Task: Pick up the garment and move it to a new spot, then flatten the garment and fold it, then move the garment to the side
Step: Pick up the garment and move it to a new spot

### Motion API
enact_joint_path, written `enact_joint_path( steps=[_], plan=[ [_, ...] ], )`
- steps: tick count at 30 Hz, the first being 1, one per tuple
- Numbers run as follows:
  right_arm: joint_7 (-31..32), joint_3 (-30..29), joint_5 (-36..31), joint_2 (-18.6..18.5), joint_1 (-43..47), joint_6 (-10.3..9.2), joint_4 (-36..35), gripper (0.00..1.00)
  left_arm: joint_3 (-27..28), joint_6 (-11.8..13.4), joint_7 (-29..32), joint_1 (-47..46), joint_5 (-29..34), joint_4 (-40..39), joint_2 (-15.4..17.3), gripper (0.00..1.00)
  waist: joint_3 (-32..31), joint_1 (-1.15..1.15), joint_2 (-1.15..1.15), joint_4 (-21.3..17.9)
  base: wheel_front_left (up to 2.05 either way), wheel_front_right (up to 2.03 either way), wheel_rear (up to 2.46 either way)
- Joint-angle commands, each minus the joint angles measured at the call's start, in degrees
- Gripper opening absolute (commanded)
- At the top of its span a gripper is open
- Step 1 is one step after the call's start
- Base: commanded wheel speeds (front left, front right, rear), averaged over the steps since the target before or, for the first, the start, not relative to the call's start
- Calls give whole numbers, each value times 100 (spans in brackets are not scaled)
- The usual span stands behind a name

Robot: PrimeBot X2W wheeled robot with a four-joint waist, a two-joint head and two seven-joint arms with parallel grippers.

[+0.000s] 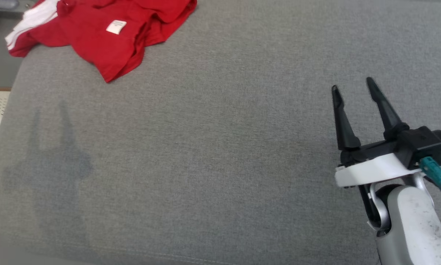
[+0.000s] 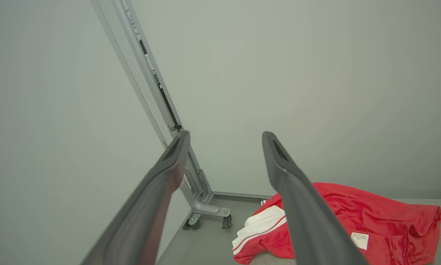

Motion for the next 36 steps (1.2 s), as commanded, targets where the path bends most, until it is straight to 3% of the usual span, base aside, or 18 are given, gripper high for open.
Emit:
enact_joint_path(
  steps=[1,6,12,26,27,28,30,36],
  plan=[
    [36,-110,-69,-17,-146,-9,-180,100,-29,-61,181,-309,-1,265,132,100,978,0,0,-788,0,0,0],
    [168,-358,-221,-16,-144,-9,-803,100,-161,-185,816,-1122,-79,1169,324,100,1568,0,0,-1099,0,0,0],
    [318,-520,-417,-12,-33,-9,-1491,100,-213,-268,1626,-1644,-413,2112,189,100,2079,0,0,-1272,0,0,0],
    [402,-461,-617,-14,27,-9,-1896,100,-419,-391,2219,-1863,-774,3143,-190,100,2354,0,0,-1258,0,0,0],
    [399,-465,-632,-14,20,-9,-1884,100,-434,-410,2207,-1895,-802,3145,-204,82,2343,0,0,-1252,0,0,0],
    [393,-465,-635,-14,9,-9,-1874,100,-443,-412,2189,-1917,-806,3146,-208,44,2332,0,0,-1249,0,0,0],
    [376,-453,-626,-14,-12,-9,-1843,100,-465,-434,2139,-1928,-835,3145,-208,0,2296,0,0,-1239,0,0,0],
    [319,-397,-547,-15,-53,-9,-1704,100,-566,-471,1948,-2056,-885,3138,-51,0,2095,0,0,-1250,0,0,0]
  ],
)
